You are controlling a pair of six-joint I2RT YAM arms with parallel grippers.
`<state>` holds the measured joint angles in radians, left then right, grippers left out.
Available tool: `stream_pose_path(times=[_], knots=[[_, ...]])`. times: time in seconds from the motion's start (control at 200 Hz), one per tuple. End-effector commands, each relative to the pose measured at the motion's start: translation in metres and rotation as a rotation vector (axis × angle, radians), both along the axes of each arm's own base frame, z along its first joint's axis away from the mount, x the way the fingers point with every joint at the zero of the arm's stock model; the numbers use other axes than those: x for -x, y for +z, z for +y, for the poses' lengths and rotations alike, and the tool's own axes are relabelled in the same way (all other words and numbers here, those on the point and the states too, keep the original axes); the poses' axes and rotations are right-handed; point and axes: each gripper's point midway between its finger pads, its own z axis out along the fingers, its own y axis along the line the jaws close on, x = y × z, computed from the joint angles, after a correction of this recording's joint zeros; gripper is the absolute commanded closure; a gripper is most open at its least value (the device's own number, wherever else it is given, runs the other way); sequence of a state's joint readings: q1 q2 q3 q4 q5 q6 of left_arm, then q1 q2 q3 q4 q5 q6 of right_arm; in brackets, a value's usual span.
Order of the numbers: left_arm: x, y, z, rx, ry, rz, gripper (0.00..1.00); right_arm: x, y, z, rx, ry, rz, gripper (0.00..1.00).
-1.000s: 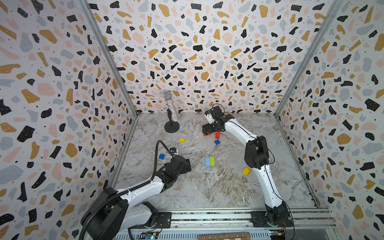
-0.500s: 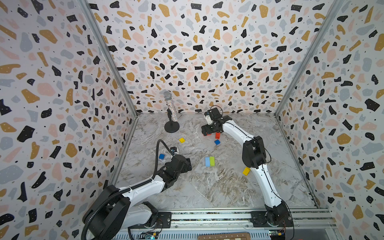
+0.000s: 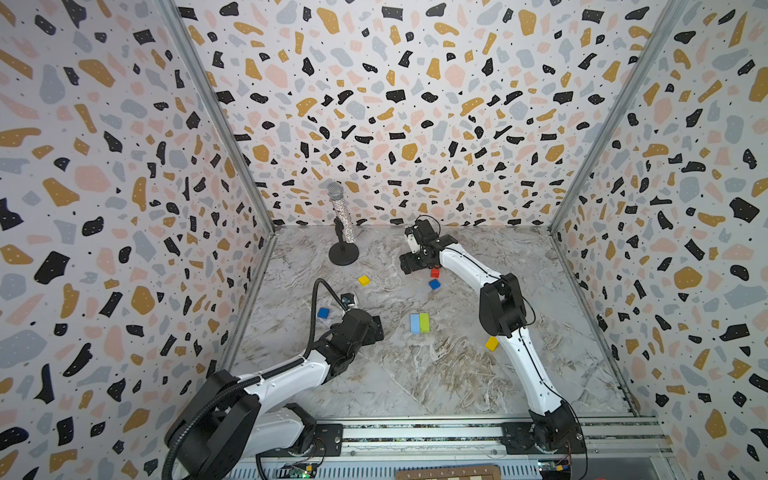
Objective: Build the wood block tower
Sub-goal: 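Lower the right gripper over a red brick and close on it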
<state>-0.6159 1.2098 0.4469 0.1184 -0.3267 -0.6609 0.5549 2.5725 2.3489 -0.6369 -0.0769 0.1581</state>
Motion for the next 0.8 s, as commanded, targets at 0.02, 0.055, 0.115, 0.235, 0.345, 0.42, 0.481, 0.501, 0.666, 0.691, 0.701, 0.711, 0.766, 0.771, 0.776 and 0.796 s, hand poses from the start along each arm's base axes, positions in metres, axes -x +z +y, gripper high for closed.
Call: stream_pose_path(times=[0.02, 0.055, 0.115, 0.235, 0.345, 0.42, 0.481, 0.501, 0.666, 0.691, 0.701, 0.711, 0.766, 0.771, 0.776, 0.796], knots=[[-0.0069, 0.0118, 0.0033, -0.001, 0.015, -0.052, 0.00, -0.0056, 0.0102, 0.0035, -0.010, -0.023, -0.028, 0.22], [-0.0070, 0.0125, 0.0029, 0.001, 0.014, -0.053, 0.00, -0.0059, 0.0106, 0.0033, -0.009, -0.024, -0.030, 0.23], [-0.0067, 0.0121, 0.0031, 0.000, 0.014, -0.052, 0.00, -0.0059, 0.0101, 0.0030, -0.007, -0.028, -0.029, 0.23], [-0.0063, 0.0124, 0.0034, 0.004, 0.014, -0.054, 0.00, -0.0045, 0.0086, 0.0037, 0.001, -0.026, -0.029, 0.20], [-0.0057, 0.0126, 0.0038, 0.004, 0.014, -0.055, 0.00, -0.0025, 0.0062, 0.0054, 0.013, -0.023, -0.029, 0.16], [-0.0057, 0.0131, 0.0037, 0.005, 0.014, -0.057, 0.00, -0.0025, 0.0044, 0.0055, 0.014, -0.027, -0.027, 0.16], [-0.0057, 0.0133, 0.0036, 0.007, 0.013, -0.057, 0.00, -0.0025, 0.0030, 0.0053, 0.018, -0.032, -0.027, 0.16], [-0.0057, 0.0134, 0.0035, 0.007, 0.013, -0.057, 0.00, -0.0027, 0.0035, 0.0049, 0.018, -0.033, -0.028, 0.16], [-0.0054, 0.0140, 0.0025, 0.014, 0.010, -0.058, 0.00, -0.0021, 0.0025, 0.0036, 0.028, -0.038, -0.026, 0.18], [-0.0054, 0.0140, 0.0023, 0.015, 0.009, -0.058, 0.00, -0.0025, 0.0018, 0.0030, 0.029, -0.043, -0.026, 0.18], [-0.0052, 0.0140, 0.0021, 0.015, 0.008, -0.058, 0.00, -0.0025, 0.0026, 0.0028, 0.030, -0.043, -0.028, 0.18], [-0.0053, 0.0140, 0.0022, 0.015, 0.008, -0.058, 0.00, -0.0028, 0.0028, 0.0025, 0.030, -0.045, -0.028, 0.18], [-0.0052, 0.0137, 0.0022, 0.015, 0.008, -0.057, 0.00, -0.0029, 0.0027, 0.0016, 0.033, -0.050, -0.027, 0.20], [-0.0053, 0.0140, 0.0020, 0.015, 0.007, -0.058, 0.00, -0.0031, 0.0029, 0.0013, 0.033, -0.051, -0.028, 0.20], [-0.0053, 0.0142, 0.0017, 0.016, 0.007, -0.058, 0.00, -0.0031, 0.0026, 0.0011, 0.034, -0.051, -0.028, 0.20], [-0.0052, 0.0137, 0.0021, 0.014, 0.007, -0.057, 0.00, -0.0031, 0.0029, 0.0011, 0.033, -0.052, -0.027, 0.21]])
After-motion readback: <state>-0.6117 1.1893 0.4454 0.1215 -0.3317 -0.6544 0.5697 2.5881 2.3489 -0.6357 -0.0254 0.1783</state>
